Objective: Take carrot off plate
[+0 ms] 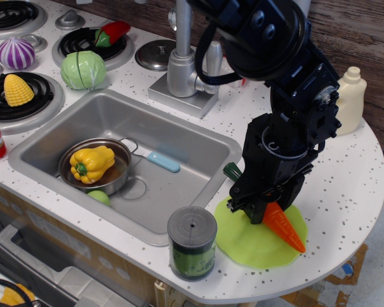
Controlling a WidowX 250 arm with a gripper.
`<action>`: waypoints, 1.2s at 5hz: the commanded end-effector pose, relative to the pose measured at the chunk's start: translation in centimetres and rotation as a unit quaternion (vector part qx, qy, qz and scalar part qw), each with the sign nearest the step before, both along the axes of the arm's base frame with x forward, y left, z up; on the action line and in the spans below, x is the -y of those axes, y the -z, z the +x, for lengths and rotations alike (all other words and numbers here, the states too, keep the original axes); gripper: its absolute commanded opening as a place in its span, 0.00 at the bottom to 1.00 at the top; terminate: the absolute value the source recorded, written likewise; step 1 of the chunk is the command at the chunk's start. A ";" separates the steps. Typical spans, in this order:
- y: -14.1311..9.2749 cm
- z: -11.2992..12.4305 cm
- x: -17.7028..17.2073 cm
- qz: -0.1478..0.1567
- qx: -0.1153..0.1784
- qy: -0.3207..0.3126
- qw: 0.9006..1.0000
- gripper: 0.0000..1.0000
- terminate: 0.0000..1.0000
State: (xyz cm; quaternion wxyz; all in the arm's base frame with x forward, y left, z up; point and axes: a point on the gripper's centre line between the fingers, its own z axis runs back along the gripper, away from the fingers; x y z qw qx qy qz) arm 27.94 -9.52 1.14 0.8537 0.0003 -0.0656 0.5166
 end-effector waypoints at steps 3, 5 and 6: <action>-3.9 5.9 0.4 0.044 0.022 -0.011 0.999 0.00 0.00; -3.8 10.1 0.6 0.036 0.031 0.005 0.999 0.00 0.00; -3.1 11.1 0.6 0.028 0.040 0.021 0.999 0.00 0.00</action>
